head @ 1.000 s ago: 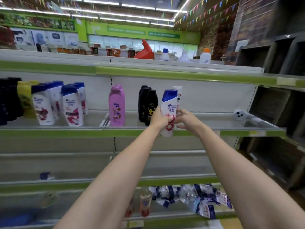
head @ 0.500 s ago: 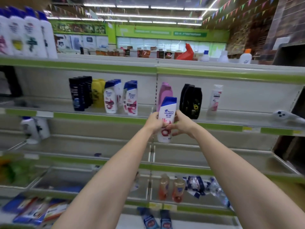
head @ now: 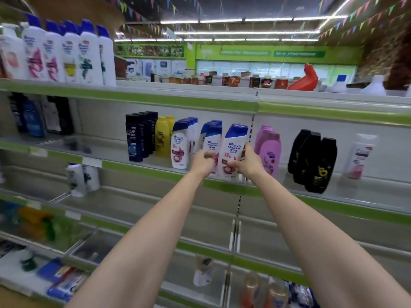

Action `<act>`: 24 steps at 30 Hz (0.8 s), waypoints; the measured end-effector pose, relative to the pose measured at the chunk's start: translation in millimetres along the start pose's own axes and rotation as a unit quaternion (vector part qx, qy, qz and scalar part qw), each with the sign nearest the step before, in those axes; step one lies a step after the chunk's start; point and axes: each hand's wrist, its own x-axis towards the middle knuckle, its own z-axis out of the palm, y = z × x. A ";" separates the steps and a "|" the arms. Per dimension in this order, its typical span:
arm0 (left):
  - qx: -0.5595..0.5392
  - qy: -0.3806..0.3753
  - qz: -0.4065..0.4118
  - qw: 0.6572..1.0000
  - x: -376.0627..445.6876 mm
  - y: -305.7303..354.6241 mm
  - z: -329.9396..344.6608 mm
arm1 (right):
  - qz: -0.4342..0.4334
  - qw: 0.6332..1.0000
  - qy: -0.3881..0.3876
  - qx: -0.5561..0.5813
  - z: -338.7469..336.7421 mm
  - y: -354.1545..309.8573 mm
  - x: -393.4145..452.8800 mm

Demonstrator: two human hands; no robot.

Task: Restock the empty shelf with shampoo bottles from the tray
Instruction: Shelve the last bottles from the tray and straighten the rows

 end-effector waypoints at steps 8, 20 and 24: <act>0.076 -0.013 -0.042 0.996 45.1 -25.2 16.4 | 0.022 0.999 -0.004 -0.034 12.3 20.8 38.9; 0.097 -0.040 -0.052 0.993 45.1 -36.2 15.5 | 0.096 0.994 0.016 -0.046 21.8 23.9 34.7; 0.071 -0.058 -0.057 0.994 36.5 -41.6 4.1 | 0.090 0.990 0.047 -0.099 21.7 19.1 10.6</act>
